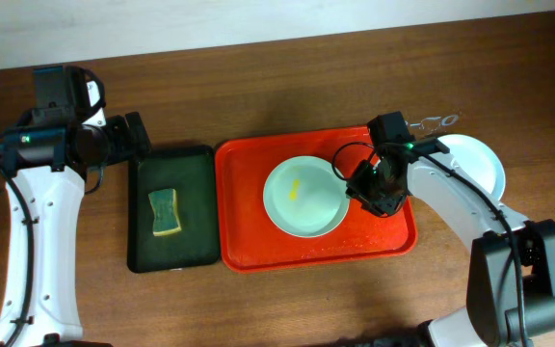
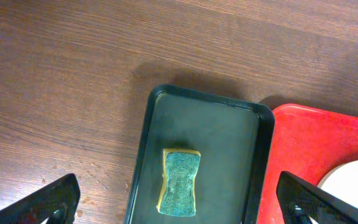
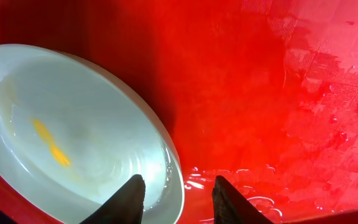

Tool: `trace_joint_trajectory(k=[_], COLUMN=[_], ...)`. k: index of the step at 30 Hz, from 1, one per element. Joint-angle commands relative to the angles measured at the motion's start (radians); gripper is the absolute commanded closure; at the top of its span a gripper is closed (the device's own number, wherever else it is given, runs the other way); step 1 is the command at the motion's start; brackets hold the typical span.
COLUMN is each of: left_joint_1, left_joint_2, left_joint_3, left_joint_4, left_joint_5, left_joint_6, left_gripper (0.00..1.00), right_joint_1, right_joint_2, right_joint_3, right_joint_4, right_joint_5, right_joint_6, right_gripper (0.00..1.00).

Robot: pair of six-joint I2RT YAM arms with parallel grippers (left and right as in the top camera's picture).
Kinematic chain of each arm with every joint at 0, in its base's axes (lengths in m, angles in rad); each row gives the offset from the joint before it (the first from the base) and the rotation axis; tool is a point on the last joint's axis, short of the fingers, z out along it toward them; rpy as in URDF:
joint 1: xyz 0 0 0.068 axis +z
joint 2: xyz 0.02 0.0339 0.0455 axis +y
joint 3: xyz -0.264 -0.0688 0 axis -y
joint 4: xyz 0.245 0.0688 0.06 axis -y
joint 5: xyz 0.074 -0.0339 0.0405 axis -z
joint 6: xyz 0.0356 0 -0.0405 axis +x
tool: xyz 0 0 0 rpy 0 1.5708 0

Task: Clean dirty plates on tray and stack at the side
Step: 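Hold the plate with right gripper and reach left gripper toward sponge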

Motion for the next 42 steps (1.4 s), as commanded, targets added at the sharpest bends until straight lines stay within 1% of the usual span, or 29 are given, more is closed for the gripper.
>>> trace_joint_trajectory(k=[1,6,10,17,19,23,24,26,32,33,42], left_joint_1=[0.001,0.002,0.002,0.002,0.002,0.002,0.002,0.002,0.002,0.002,0.002], left_joint_2=[0.002,0.002,0.002,0.002,0.002,0.002,0.002,0.002,0.002,0.002,0.002], left_joint_3=[0.003,0.003,0.003,0.003,0.003,0.003,0.003,0.003,0.003,0.003,0.003], left_joint_4=[0.002,0.002,0.002,0.002,0.002,0.002,0.002,0.002,0.002,0.002,0.002], left_joint_5=[0.004,0.004,0.004,0.004,0.004,0.004,0.004,0.004,0.004,0.004,0.004], left_joint_6=[-0.002,-0.002,-0.002,-0.002,-0.002,-0.002,-0.002,-0.002,-0.002,-0.002,-0.002], left_gripper=[0.01,0.01,0.01,0.01,0.01,0.01,0.01,0.01,0.01,0.01,0.01], right_joint_1=[0.027,0.081,0.08,0.08,0.08,0.08,0.08,0.08,0.08,0.08,0.081], right_joint_2=[0.002,0.002,0.007,0.073,0.085,0.091,0.091,0.091,0.092,0.092,0.092], right_joint_3=[-0.001,-0.001,-0.001,-0.001,-0.001,-0.001,-0.001,-0.001,-0.009,-0.011,-0.014], right_joint_4=[-0.003,0.002,0.009,0.034,0.05,0.05,0.045,0.046,0.05,0.051,0.057], right_joint_5=[-0.004,0.074,0.074,0.074,0.074,0.082,0.108,0.126,0.139,0.154,0.154], right_joint_6=[0.011,0.012,0.012,0.012,0.012,0.014,0.059,0.091,0.091,0.091,0.091], right_gripper=[0.62,0.62,0.61,0.62,0.68,0.76,0.79,0.8,0.92,0.96,0.96])
